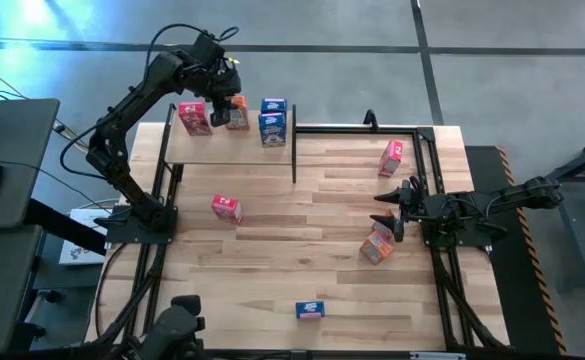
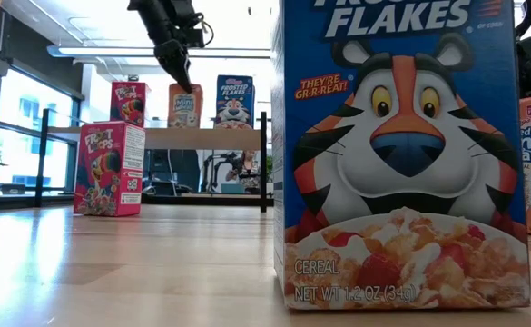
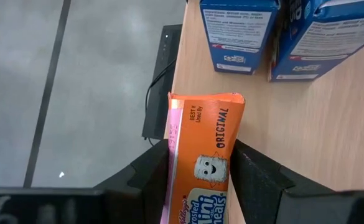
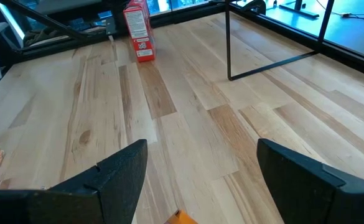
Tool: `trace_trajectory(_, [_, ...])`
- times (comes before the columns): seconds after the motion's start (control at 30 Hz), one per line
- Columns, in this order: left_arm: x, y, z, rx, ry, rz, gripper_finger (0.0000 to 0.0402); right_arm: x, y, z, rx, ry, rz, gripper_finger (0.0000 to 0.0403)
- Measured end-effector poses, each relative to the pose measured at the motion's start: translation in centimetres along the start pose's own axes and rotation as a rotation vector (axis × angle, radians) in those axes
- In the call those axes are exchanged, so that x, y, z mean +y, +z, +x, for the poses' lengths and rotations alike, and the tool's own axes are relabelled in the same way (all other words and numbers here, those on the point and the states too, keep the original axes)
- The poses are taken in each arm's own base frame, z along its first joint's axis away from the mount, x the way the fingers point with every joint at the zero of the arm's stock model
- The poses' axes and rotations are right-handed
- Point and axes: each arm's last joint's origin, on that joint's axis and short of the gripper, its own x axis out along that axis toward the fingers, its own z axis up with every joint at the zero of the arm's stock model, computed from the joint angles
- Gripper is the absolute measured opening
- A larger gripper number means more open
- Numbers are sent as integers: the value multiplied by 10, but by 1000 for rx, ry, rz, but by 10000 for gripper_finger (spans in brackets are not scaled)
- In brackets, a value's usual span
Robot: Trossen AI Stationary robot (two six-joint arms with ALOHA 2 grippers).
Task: Stack cereal on shelf
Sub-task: Adjust the orange cereal box on the the shelf
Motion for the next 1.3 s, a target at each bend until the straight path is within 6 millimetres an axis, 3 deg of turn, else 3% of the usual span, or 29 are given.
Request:
trace_trajectory(0.53, [-1, 1, 1, 3, 11, -50, 150, 0, 0, 0, 1, 1, 0, 296])
trace_trajectory(1.3, [-2, 2, 2, 4, 9, -41, 218, 0, 0, 0, 2, 5, 0, 296])
